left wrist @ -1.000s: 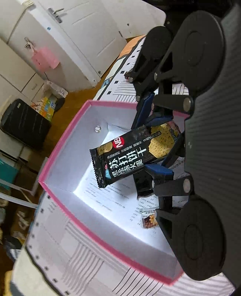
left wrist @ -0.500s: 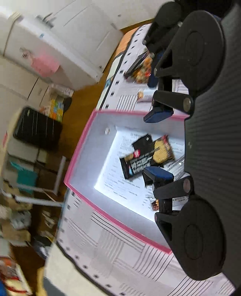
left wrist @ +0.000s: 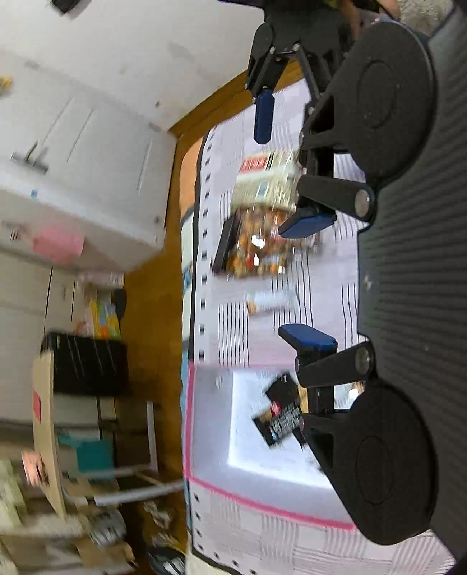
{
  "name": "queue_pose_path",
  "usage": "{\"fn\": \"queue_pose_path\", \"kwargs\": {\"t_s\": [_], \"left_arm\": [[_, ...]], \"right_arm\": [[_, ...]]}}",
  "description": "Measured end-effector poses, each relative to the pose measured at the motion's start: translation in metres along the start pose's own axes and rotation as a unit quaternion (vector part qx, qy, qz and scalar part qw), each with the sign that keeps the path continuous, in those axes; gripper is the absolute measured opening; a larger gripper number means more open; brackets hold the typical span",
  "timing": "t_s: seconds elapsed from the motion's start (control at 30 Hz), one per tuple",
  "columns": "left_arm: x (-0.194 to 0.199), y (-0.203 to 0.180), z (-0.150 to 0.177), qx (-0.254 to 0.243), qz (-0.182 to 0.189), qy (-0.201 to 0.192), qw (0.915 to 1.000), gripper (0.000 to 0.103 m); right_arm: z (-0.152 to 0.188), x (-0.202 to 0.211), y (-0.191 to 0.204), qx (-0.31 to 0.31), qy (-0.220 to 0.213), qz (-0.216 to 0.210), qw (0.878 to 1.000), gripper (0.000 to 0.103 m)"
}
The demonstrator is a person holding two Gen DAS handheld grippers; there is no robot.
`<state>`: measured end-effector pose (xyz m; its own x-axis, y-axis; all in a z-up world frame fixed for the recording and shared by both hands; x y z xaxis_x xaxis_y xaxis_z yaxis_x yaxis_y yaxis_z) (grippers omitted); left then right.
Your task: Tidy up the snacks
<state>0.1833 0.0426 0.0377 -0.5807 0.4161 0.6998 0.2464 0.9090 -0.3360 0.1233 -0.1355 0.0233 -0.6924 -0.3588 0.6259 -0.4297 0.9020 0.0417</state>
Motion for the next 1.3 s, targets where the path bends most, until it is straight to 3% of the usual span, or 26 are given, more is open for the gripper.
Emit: {"fn": "queue_pose_path", "kwargs": {"t_s": [0.27,0.57,0.7,0.83,1.07,1.13,1.3], "left_arm": [[-0.045,-0.057,0.0,-0.051,0.023,0.03,0.998,0.052],[-0.121,-0.102,-0.004,-0.091,0.042,0.065,0.9929,0.05],[-0.164,-0.125,-0.005,-0.105,0.063,0.089,0.9885,0.05],[-0.211,-0.142,-0.004,-0.102,0.075,0.109,0.9859,0.05],[-0.288,-0.144,0.01,-0.095,0.062,0.117,0.9866,0.05],[-0.31,-0.141,0.016,-0.105,0.028,0.127,0.986,0.05],[-0.323,-0.148,0.018,-0.117,0.054,0.127,0.9836,0.048]], "right_arm": [[0.036,0.018,-0.04,-0.015,0.027,0.053,0.998,0.081],[0.066,-0.008,-0.082,0.031,0.107,0.071,0.991,0.083],[0.08,-0.029,-0.103,0.036,0.123,0.058,0.99,0.086],[0.097,-0.054,-0.126,0.023,0.11,0.056,0.992,0.088],[0.126,-0.087,-0.153,0.022,0.112,0.045,0.992,0.089],[0.133,-0.095,-0.16,0.022,0.118,0.039,0.992,0.089],[0.139,-0.118,-0.168,0.006,0.128,0.01,0.992,0.09]]}}
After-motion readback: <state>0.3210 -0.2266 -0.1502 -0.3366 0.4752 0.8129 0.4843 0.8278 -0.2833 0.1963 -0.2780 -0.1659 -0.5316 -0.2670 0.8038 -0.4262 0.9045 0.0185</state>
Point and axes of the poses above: each gripper's, at about its wrist camera, not at the fingertips, and x roughly against the way its jaws point, y to its left, z to its underside, the point moved 5 cm from there along -x, roughly the way its jaws point, and after that the axes turned 8 degrees about x, right-handed, at the moved point
